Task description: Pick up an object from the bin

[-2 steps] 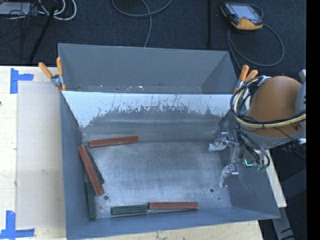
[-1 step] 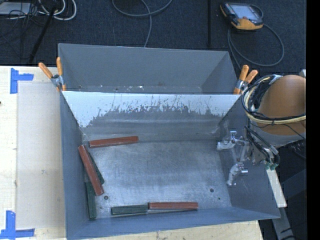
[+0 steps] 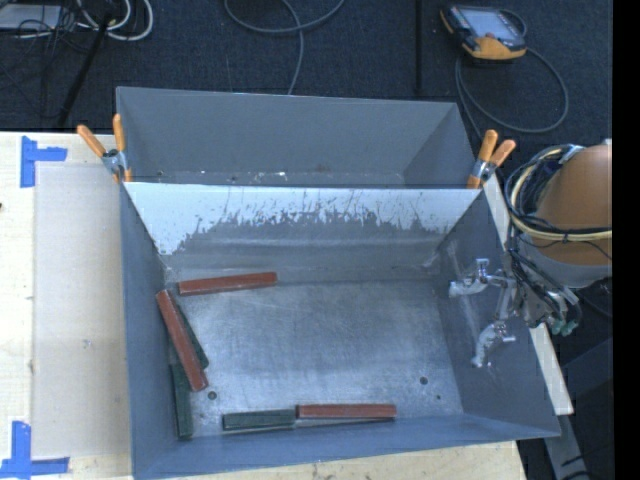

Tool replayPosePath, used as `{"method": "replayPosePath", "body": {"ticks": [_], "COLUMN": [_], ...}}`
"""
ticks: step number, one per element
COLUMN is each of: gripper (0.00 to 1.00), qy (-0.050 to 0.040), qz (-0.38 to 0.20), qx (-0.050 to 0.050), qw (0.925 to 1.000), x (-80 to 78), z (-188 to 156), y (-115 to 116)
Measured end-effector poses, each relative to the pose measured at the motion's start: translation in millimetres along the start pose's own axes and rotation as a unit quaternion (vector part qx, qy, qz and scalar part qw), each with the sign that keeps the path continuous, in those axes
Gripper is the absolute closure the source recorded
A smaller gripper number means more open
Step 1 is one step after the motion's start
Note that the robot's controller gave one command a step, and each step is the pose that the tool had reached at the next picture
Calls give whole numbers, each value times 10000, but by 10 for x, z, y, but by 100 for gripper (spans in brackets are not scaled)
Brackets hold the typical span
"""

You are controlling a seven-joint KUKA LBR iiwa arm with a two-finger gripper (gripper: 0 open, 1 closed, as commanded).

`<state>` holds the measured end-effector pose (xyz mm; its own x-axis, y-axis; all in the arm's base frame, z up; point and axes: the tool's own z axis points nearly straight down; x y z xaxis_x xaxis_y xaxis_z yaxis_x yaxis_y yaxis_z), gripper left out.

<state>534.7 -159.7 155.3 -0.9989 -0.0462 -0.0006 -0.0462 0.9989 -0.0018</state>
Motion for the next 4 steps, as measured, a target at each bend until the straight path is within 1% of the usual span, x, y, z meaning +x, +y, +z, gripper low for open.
{"method": "replayPosePath", "body": {"ticks": [1,2,3,4], "gripper": [100,100,100,100], "qy": [6,6,-3,21], "qz": [-863,-865,-795,-681], "qx": [-15,-15,-10,-25], "qw": [9963,9963,9968,9977], "x": [94,94,-34,99], "z": [-70,-70,196,238], "y": [35,36,142,112]}}
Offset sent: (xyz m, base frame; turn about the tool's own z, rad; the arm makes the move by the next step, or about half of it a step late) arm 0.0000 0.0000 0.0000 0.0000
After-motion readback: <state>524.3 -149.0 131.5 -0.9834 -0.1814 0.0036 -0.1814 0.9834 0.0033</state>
